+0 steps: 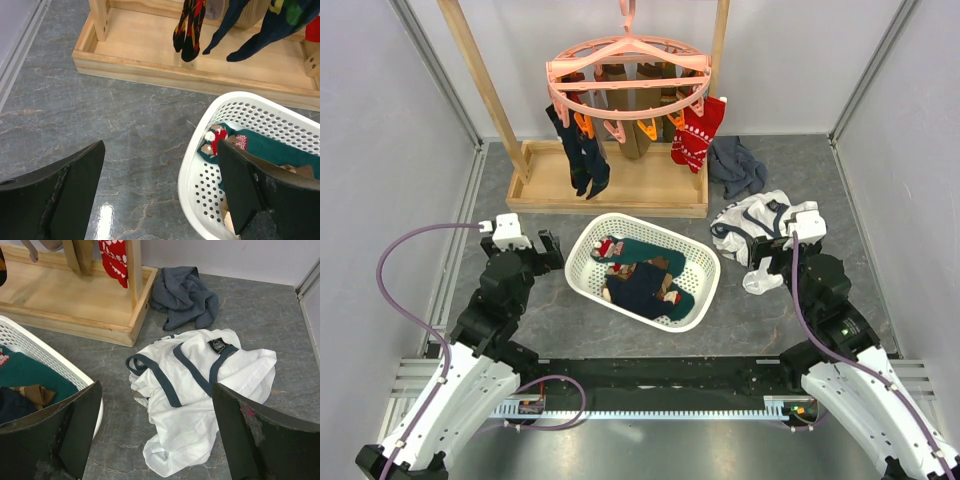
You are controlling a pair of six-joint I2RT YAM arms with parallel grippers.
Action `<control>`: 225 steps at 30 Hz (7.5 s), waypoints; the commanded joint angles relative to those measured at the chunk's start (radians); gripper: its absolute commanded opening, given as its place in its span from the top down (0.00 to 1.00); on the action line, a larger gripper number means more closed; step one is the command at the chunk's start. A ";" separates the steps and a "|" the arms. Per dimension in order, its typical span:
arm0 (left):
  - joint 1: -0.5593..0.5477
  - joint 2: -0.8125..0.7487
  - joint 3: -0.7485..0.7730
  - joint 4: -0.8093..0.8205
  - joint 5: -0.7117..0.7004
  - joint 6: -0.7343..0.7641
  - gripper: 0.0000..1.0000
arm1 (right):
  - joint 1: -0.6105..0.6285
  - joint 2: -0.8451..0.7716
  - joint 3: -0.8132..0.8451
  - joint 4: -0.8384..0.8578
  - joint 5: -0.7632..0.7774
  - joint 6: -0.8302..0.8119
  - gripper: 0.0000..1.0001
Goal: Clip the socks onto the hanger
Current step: Move the clothesline to the center of the board, then move the bin to the center of the board, then open the clamp at the hanger.
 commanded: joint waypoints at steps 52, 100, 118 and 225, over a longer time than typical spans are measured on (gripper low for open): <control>-0.001 0.340 0.106 -0.043 0.647 -0.228 0.00 | 0.002 1.440 0.699 0.025 0.449 0.743 0.02; 0.146 0.940 0.269 -0.031 0.041 -0.302 0.00 | 0.048 0.366 -0.070 -0.220 0.143 0.780 0.02; 0.211 0.398 0.230 -0.025 0.093 -0.093 0.00 | 0.048 0.151 0.434 -0.236 -0.017 0.258 0.02; 0.208 0.187 0.053 -0.022 0.395 -0.258 0.00 | 0.534 0.884 1.033 -0.242 0.241 0.258 1.00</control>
